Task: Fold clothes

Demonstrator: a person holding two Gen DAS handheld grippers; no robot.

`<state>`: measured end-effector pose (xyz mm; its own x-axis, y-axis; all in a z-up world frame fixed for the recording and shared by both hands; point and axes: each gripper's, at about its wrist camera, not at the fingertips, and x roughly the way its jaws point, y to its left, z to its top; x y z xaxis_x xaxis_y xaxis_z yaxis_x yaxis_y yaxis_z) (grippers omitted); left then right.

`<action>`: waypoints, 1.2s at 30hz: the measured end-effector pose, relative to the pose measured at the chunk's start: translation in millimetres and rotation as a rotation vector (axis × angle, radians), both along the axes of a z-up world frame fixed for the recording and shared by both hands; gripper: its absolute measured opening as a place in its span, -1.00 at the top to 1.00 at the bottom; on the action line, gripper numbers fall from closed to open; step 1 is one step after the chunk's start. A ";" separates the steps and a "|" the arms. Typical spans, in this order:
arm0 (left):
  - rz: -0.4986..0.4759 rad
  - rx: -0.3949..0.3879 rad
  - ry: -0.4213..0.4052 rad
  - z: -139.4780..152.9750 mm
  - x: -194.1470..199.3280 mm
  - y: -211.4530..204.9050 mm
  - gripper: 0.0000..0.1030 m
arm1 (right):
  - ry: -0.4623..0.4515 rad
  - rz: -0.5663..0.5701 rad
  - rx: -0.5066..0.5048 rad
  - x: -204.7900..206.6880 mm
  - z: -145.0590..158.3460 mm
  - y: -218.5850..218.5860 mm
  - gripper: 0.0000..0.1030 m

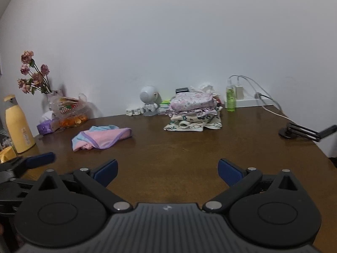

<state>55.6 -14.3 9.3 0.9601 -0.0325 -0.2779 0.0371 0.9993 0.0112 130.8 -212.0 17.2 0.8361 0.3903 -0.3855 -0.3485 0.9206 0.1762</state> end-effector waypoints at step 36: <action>0.036 -0.077 0.049 4.4 -95.4 6.6 -1.00 | -0.015 -0.060 -0.103 -110.2 1.2 8.1 -0.99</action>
<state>-39.8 -7.7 13.7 0.9462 -0.0211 -0.3228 -0.0004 0.9978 -0.0665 20.6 -203.9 18.4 0.8626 0.2982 -0.4085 -0.2938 0.9529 0.0752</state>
